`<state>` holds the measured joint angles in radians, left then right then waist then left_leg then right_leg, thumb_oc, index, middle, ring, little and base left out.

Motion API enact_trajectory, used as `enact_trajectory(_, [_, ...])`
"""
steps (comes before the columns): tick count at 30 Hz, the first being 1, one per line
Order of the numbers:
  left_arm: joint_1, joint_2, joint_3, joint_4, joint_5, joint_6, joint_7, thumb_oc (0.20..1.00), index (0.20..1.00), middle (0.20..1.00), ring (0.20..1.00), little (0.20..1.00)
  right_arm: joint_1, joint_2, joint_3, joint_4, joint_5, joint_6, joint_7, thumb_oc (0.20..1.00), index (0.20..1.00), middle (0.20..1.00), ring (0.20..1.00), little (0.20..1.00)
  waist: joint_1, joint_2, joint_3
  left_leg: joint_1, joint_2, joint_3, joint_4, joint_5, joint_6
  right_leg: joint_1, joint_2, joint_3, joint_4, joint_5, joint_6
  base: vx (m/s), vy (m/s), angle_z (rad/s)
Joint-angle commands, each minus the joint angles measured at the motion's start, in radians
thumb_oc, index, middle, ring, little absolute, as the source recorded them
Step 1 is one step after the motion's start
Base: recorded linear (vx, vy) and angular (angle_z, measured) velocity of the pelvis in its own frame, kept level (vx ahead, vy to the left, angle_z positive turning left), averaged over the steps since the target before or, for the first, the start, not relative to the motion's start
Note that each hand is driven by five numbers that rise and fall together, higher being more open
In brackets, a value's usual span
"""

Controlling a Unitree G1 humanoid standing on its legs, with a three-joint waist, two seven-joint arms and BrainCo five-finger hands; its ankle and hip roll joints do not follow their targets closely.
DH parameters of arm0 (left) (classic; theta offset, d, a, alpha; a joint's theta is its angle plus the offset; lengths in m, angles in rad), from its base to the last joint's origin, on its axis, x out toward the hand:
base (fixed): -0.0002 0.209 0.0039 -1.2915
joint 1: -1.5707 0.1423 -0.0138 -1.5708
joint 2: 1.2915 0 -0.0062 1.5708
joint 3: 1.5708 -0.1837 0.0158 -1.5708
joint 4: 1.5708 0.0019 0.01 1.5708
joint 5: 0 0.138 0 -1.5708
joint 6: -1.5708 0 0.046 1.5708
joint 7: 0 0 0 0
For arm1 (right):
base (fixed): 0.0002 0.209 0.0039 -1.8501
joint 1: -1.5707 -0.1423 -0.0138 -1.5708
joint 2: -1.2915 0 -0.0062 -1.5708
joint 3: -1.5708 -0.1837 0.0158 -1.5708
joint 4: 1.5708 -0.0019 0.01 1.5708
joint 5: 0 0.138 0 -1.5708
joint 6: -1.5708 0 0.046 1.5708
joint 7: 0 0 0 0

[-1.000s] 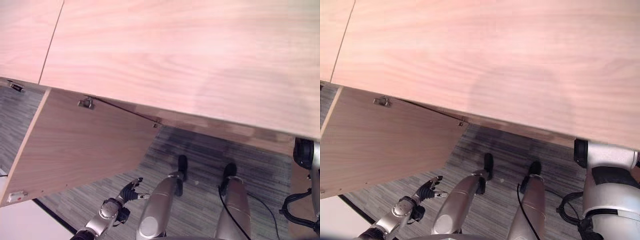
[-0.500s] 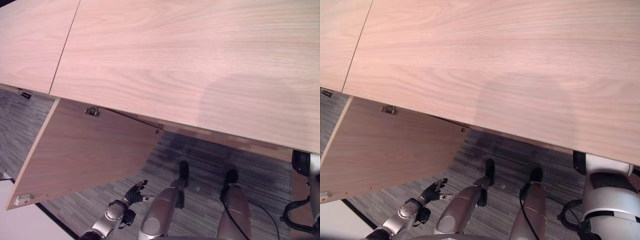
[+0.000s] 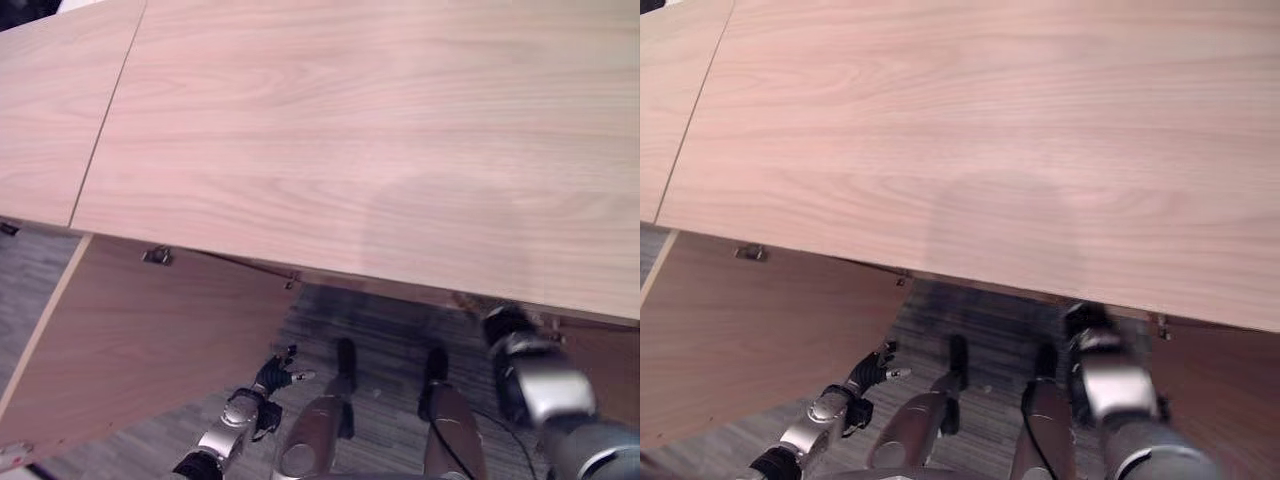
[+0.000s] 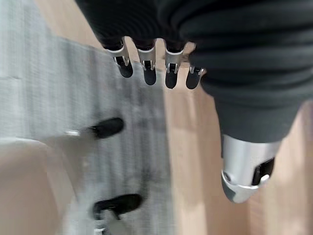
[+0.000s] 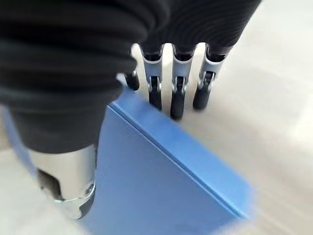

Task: Put the empty folder in the office cabinet

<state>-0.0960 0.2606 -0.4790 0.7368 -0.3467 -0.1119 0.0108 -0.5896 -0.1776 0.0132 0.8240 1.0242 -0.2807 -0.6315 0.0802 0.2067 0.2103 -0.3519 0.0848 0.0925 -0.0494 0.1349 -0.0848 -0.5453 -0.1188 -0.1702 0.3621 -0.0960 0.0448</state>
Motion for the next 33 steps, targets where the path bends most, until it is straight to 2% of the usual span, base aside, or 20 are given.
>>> enact_trajectory(1, [-0.088, -0.007, 0.004, 0.112, 0.004, -0.015, 0.027, 1.0, 1.0, 1.0, 1.0, 1.0, 0.026, 0.018, 0.025, -0.079, -0.172, -0.058, 0.083, 1.0, 1.0, 1.0, 1.0, 1.0, 0.004, -0.078, 0.05, 0.084, -0.001, 0.019, -0.025, -0.045, -0.054, 0.18, -0.043, 0.063, -0.193, 0.087, 0.148, 0.03, 0.032, -0.12])
enact_trajectory(2, [-0.088, -0.007, 0.004, 0.112, 0.004, -0.015, 0.027, 1.0, 1.0, 1.0, 1.0, 1.0, 0.026, 0.018, 0.025, -0.079, -0.172, -0.058, 0.083, 1.0, 1.0, 1.0, 1.0, 1.0, 0.004, -0.078, 0.05, 0.084, -0.001, 0.019, -0.025, -0.045, -0.054, 0.18, -0.043, 0.063, -0.193, 0.087, 0.148, 0.06, 0.058, -0.15])
enact_trajectory(3, [-0.107, -0.018, 0.033, 0.157, 0.016, -0.017, 0.031, 1.0, 1.0, 1.0, 1.0, 1.0, 0.1, 0.043, 0.031, -0.105, -0.189, -0.068, 0.138, 1.0, 1.0, 1.0, 1.0, 1.0, -0.015, -0.095, 0.044, 0.096, 0.001, 0.027, -0.029, -0.046, -0.054, 0.199, -0.045, 0.072, -0.226, 0.106, 0.153, 0.04, 0.043, -0.22])
enact_trajectory(6, [-0.123, -0.03, 0.063, 0.208, 0.034, -0.023, 0.025, 1.0, 1.0, 1.0, 1.0, 1.0, 0.207, 0.053, 0.044, -0.153, -0.219, -0.062, 0.217, 1.0, 1.0, 1.0, 1.0, 1.0, -0.046, -0.118, 0.035, 0.115, 0.002, 0.039, -0.032, -0.05, -0.054, 0.221, -0.046, 0.084, -0.265, 0.132, 0.163, 0.05, 0.058, -0.22])
enact_trajectory(11, [-0.139, -0.047, 0.103, 0.293, 0.085, -0.023, 0.017, 1.0, 1.0, 1.0, 1.0, 1.0, 0.317, 0.062, 0.046, -0.169, -0.203, -0.069, 0.309, 1.0, 1.0, 1.0, 1.0, 1.0, -0.081, -0.147, 0.014, 0.154, 0.006, 0.054, -0.033, -0.065, -0.051, 0.255, -0.046, 0.098, -0.295, 0.147, 0.174, 0.04, 0.046, -0.19])
enact_trajectory(20, [-0.126, -0.062, 0.14, 0.374, 0.133, -0.025, 0.008, 1.0, 1.0, 1.0, 1.0, 1.0, 0.39, 0.064, 0.059, -0.158, -0.179, -0.06, 0.393, 1.0, 1.0, 1.0, 1.0, 1.0, -0.101, -0.18, -0.037, 0.224, 0.006, 0.082, -0.038, -0.088, -0.05, 0.311, -0.045, 0.106, -0.332, 0.166, 0.186, 0.04, 0.031, -0.12])
enact_trajectory(31, [-0.063, -0.065, 0.173, 0.407, 0.172, -0.029, -0.013, 1.0, 1.0, 1.0, 1.0, 1.0, 0.449, 0.05, 0.083, -0.136, -0.183, -0.036, 0.466, 1.0, 1.0, 1.0, 1.0, 1.0, -0.097, -0.203, -0.092, 0.291, 0.009, 0.102, -0.038, -0.108, -0.049, 0.378, -0.043, 0.093, -0.353, 0.167, 0.188, 0.06, 0.009, -0.03])
enact_trajectory(33, [-0.049, -0.069, 0.181, 0.414, 0.176, -0.029, -0.013, 1.0, 1.0, 1.0, 1.0, 1.0, 0.464, 0.04, 0.093, -0.121, -0.209, -0.024, 0.469, 0.526, 0.526, 0.526, 0.526, 0.526, -0.094, -0.206, -0.105, 0.309, 0.011, 0.104, -0.038, -0.112, -0.05, 0.397, -0.042, 0.088, -0.358, 0.166, 0.189, 0.06, -0.002, -0.02])
